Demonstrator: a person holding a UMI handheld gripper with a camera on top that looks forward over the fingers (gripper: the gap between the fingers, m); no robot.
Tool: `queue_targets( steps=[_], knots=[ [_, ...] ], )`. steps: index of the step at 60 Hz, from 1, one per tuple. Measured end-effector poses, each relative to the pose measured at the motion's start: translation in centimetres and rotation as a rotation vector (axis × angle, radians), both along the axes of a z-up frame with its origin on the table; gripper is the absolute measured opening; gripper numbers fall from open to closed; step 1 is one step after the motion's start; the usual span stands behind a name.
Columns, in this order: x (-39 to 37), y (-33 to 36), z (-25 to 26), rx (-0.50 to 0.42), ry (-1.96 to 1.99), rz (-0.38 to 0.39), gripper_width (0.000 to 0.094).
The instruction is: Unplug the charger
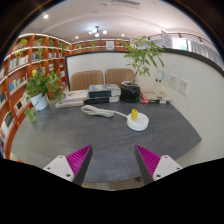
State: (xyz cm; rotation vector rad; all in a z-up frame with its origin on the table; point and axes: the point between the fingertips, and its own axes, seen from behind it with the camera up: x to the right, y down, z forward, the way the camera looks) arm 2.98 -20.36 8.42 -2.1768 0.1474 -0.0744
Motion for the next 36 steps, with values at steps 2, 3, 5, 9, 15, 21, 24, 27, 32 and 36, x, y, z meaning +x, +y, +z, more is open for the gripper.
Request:
queue_targets(
  steps=[2,3,5,9,15,21,24,27,32,36],
  knots=[
    [1.7,1.3,-0.8,-0.007,-0.005,-0.004,0.0851],
    [2.5,2.0,-1.1,-0.009,-0.007,-0.007,0.0850],
    [3.9,3.3,-1.7,-0.010,-0.011,-0.010,0.0846],
    [6.4,5.9,-2.6,-0.018,-0.025,-0.014,0.0839],
    [9.1,10.0,-3.6,-0.016,-0.032,-0.005,0.0840],
    [10.9,13.8,-4.5,-0.009,-0.038,0.014,0.0832],
    [11.4,15.7,-4.7,0.009,-0.034,0.031,0.0786],
    [11.7,17.2,-5.1,0.018,-0.022,0.044,0.0680],
    [11.9,18.9,-6.3,-0.003,-0.013,0.071,0.0453],
    [11.4,19.7,-6.1,0.014,-0.014,0.119,0.0364]
  ],
)
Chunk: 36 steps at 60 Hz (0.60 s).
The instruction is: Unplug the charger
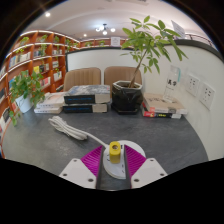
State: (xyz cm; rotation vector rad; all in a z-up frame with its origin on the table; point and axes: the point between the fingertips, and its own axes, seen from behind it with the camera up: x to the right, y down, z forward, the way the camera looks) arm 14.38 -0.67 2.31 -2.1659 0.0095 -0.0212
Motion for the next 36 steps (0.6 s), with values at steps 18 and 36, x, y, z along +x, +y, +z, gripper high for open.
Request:
queue_targets(
  steps=[18,36],
  knots=[
    [0.1,0.3,0.1,-0.036,0.089,0.012,0.0039],
    [9.2,3.4,32.1,0.493,0.108,-0.007,0.0036]
  ],
)
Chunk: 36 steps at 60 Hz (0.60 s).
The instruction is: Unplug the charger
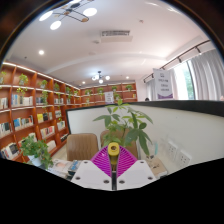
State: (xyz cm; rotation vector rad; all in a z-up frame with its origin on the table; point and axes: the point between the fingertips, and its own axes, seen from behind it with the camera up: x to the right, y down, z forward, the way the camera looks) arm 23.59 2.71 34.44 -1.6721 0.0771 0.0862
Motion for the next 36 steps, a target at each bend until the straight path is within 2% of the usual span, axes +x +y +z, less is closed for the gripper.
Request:
queue_targets(
  steps=[6,9,10,15,17,22,34,36],
  knots=[
    [5.0,0.5,-3.3,-0.081,-0.015,-0.052,0.0037],
    [6.5,0.3,-7.8,-0.167,-0.020,-0.072,0.0037],
    [6.6,-0.7,-10.7,-0.191,-0.019,-0.075,0.0037],
    [9.5,0.3,-17.3,-0.362,-0.034,-0.077,0.0039],
    [8.9,-1.3,-21.7,-0.399,-0.042,-0.089,0.0039],
    [10.7,-1.7,-27.1,-0.490,-0.050,-0.112,0.0041],
    [12.1,-3.0,-34.3,-0.597,0.025,-0.149,0.0040],
    [12.1,-2.8,-34.2,-0.571,0.040,-0.149,0.0049]
  ],
)
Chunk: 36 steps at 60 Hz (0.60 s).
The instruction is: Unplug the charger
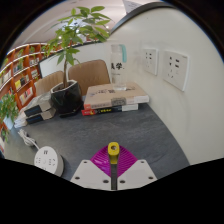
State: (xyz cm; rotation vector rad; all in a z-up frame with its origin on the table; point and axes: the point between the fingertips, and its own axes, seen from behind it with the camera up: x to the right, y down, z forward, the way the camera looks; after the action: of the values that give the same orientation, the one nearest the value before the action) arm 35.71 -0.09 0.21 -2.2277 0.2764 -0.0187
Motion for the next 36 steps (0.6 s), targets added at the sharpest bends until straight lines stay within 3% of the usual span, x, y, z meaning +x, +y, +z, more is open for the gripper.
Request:
queue_targets(
  steps=[7,12,13,22,36],
  knots=[
    [0.5,-0.3,-0.2,-0.026,-0.002,-0.024,0.0131],
    [2.2,-0.9,0.2,-0.047,-0.069,-0.063,0.0395],
    [2.2,-1.2,0.4,-0.048,-0.084,-0.070,0.0501],
    [1.5,-2.2,5.6,0.021,-0.111,-0.104,0.0753],
    [-7.9,-6.7,18.8,0.205,-0.029,-0.059,0.0820]
  ],
)
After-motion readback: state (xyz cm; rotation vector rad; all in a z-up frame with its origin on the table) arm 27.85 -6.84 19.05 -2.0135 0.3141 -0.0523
